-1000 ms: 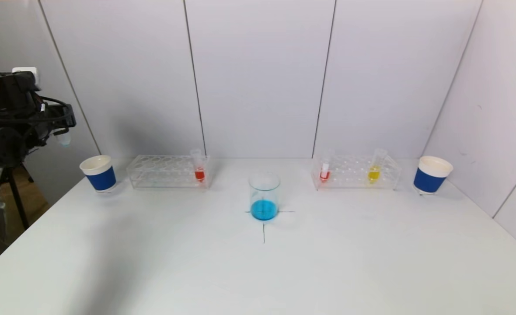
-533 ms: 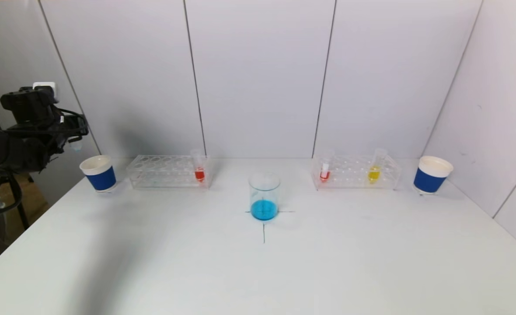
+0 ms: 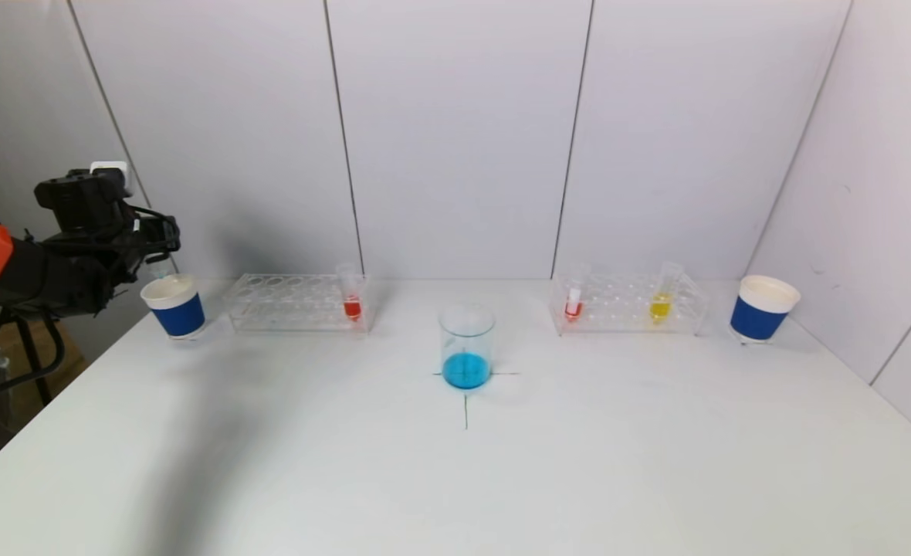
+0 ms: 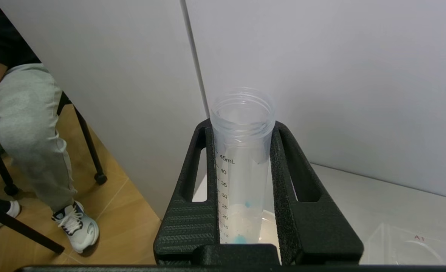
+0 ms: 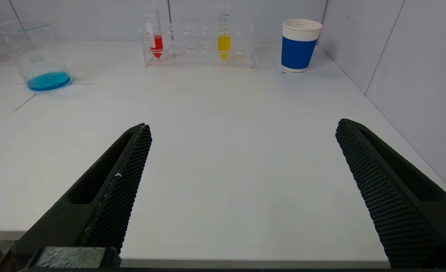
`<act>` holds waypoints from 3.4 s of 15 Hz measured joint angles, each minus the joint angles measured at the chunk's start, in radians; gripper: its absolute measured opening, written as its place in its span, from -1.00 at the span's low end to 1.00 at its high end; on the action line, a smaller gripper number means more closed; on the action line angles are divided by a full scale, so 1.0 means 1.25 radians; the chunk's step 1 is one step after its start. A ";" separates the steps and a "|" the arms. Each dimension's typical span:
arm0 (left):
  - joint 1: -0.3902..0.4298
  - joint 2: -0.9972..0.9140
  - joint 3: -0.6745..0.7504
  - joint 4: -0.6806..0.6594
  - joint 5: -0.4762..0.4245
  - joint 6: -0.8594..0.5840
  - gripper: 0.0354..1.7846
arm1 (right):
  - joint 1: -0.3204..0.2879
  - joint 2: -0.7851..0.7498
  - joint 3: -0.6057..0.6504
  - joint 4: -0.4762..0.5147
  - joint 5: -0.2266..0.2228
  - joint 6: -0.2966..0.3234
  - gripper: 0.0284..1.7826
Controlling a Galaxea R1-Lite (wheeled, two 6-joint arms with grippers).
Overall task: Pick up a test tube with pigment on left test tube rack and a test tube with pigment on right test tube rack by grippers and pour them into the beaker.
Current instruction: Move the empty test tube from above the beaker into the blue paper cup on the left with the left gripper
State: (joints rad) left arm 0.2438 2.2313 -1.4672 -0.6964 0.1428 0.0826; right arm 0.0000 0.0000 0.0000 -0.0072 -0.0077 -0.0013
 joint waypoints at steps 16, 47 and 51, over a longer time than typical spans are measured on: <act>0.000 0.019 0.060 -0.069 -0.004 0.001 -0.55 | 0.000 0.000 0.000 0.000 0.000 0.000 0.99; 0.002 0.037 0.121 -0.147 -0.019 -0.003 -0.04 | 0.000 0.000 0.000 0.000 0.000 0.000 0.99; 0.002 0.037 0.121 -0.148 -0.019 -0.003 0.68 | 0.000 0.000 0.000 0.000 0.000 0.000 0.99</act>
State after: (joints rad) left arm 0.2466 2.2779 -1.3162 -0.8817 0.1196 0.0794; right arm 0.0000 0.0000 0.0000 -0.0072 -0.0077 -0.0013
